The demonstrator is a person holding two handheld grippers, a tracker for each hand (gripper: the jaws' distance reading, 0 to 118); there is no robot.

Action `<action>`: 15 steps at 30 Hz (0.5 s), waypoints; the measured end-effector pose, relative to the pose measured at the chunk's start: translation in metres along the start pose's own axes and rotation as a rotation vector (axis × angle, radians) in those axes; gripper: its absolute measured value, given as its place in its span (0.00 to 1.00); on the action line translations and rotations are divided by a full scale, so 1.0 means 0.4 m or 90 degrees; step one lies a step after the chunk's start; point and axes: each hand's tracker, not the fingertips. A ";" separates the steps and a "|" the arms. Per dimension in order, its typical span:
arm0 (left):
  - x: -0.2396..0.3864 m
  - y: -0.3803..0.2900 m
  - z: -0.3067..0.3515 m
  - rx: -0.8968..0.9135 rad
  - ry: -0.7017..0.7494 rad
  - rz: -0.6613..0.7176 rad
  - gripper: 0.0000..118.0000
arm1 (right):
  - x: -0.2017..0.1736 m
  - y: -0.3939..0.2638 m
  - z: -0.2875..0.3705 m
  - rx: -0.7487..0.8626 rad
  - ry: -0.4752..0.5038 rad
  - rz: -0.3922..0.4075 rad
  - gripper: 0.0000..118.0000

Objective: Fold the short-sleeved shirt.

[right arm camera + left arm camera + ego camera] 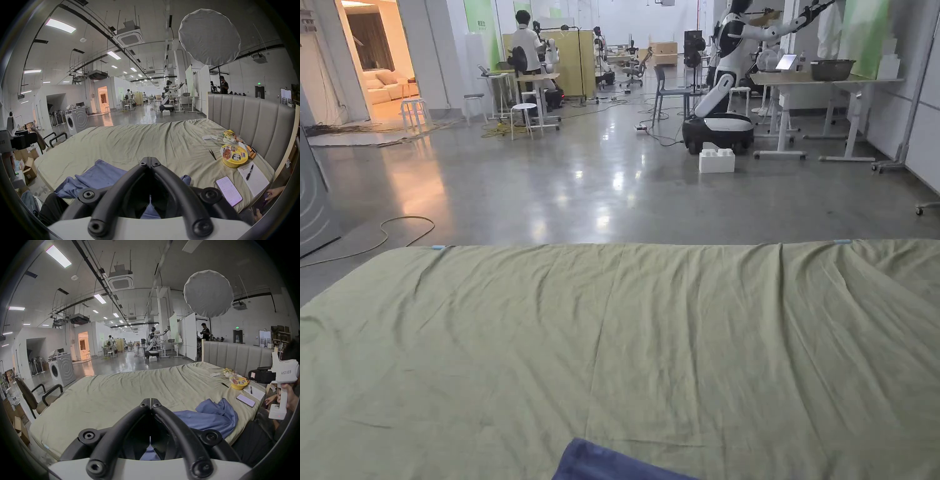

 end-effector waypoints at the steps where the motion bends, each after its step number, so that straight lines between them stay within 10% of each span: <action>1: 0.000 -0.001 -0.002 -0.003 -0.007 -0.002 0.00 | 0.001 0.000 0.000 -0.001 -0.001 0.002 0.00; 15: -0.040 -0.017 -0.257 -0.103 -0.098 0.156 0.04 | 0.015 -0.043 -0.040 -0.054 0.014 -0.023 0.00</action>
